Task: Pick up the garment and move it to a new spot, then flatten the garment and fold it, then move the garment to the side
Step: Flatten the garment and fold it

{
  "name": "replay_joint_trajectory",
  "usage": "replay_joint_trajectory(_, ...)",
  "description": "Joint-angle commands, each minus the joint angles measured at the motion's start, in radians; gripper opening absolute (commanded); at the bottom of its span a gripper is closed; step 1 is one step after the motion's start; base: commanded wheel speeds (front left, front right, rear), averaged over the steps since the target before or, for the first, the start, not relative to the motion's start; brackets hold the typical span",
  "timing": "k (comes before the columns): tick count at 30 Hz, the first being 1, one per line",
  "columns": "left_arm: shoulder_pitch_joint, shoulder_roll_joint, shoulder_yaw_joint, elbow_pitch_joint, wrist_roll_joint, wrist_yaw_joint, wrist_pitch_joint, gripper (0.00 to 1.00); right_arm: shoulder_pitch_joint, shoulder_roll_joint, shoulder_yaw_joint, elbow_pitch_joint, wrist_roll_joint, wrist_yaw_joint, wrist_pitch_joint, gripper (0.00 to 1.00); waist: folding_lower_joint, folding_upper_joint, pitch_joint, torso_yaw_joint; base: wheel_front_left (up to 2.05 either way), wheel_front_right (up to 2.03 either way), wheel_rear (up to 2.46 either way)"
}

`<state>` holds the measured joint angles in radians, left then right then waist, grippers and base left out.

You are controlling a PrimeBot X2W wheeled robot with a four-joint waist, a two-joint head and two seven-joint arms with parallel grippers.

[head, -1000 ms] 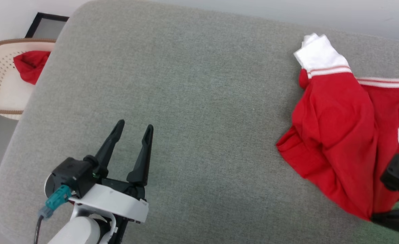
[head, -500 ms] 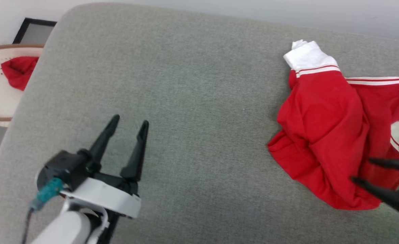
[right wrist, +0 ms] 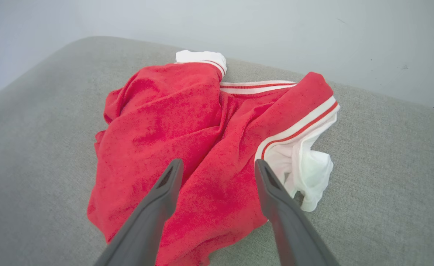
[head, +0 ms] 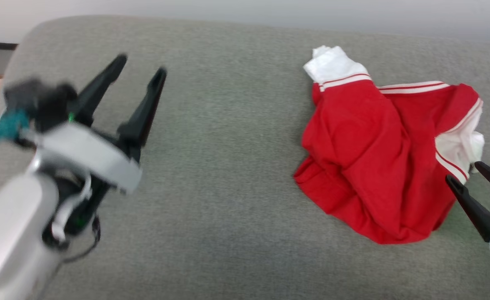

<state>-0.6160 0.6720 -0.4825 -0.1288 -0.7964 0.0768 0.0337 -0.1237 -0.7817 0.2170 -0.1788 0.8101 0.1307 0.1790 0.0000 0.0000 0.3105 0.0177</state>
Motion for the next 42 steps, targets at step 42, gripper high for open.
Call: replay_joint_trajectory(42,-0.800,-0.218,-0.295,0.847,-0.418,-0.209,0.805,0.85,-0.006,0.445,-0.024,-0.046,-0.175,0.000,-0.179,1.00,0.0000,0.0000,0.270,-0.376,0.00,0.00,0.00)
